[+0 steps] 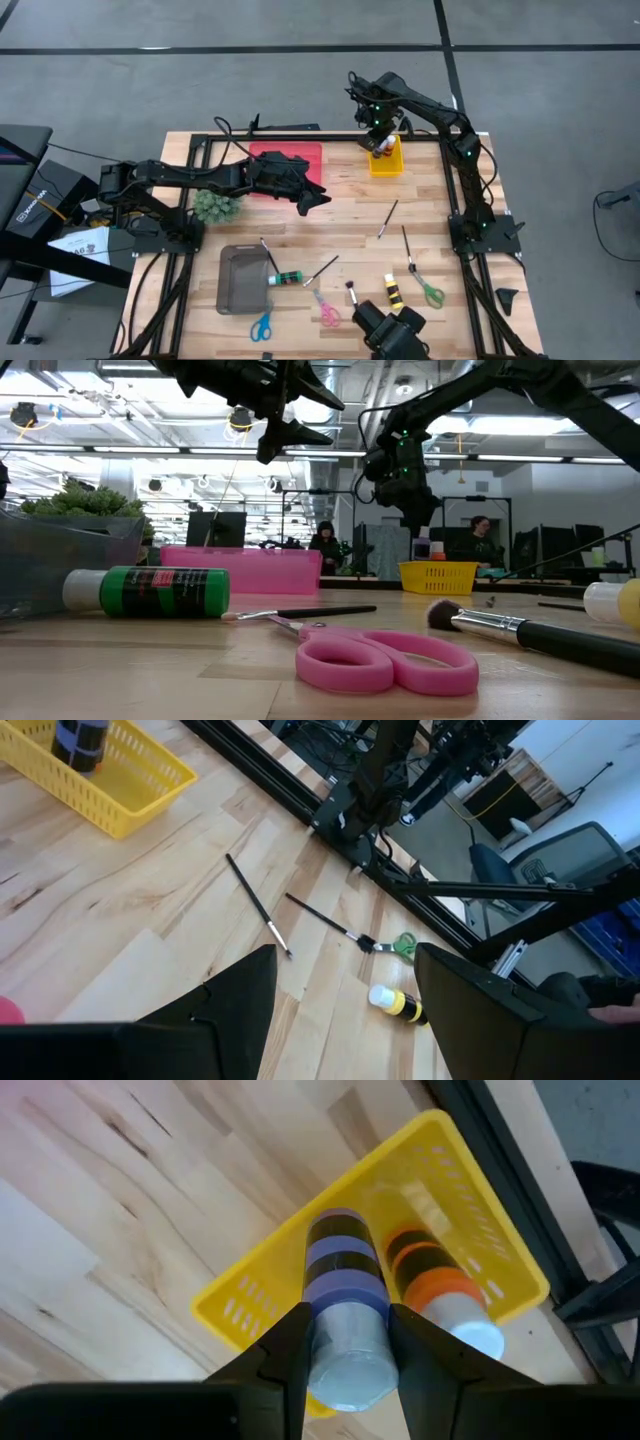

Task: Pick & Place Paint Supplies
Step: Put the blue paint bottle into the yellow bin

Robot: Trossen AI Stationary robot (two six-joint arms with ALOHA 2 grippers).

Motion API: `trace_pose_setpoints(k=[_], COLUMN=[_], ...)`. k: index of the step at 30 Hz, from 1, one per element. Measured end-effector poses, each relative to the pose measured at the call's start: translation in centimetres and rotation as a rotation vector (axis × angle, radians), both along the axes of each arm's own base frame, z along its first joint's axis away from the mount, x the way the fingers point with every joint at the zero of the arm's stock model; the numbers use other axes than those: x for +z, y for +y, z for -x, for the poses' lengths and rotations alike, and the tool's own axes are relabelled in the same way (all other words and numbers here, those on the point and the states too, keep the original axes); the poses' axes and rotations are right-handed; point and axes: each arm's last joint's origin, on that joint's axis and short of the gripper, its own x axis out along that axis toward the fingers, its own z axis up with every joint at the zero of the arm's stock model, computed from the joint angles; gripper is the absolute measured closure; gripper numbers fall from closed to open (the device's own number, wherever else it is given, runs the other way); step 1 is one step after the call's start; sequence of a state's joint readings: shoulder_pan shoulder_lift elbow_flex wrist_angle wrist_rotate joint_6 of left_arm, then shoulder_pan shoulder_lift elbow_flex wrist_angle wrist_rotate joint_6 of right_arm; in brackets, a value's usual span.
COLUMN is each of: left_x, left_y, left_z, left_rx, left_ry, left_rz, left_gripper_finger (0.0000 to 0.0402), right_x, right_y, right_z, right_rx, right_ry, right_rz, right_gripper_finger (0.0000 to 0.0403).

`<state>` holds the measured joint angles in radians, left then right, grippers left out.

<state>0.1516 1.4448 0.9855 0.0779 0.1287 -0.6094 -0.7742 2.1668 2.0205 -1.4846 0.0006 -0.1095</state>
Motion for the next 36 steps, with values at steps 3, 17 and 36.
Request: trace_pose_setpoints(k=[3,17,36], left_x=[0.0,0.0,0.0], left_y=[0.0,0.0,0.4], left_z=[0.0,0.0,0.1], left_rx=[0.0,0.0,0.012], left_ry=[0.0,0.001,0.0], left_rz=[0.0,0.001,0.0], left_gripper_finger=[0.017,0.017,0.017], right_x=[0.1,0.1,-0.2], right_y=[-0.2,-1.4,-1.8], right_z=[-0.2,0.5,0.7], right_rx=[0.002,0.001,0.073], right_ry=[-0.023,-0.042,-0.034], right_rz=[0.026,0.047,0.07], right_gripper_finger=[0.0296,0.0296,0.0296])
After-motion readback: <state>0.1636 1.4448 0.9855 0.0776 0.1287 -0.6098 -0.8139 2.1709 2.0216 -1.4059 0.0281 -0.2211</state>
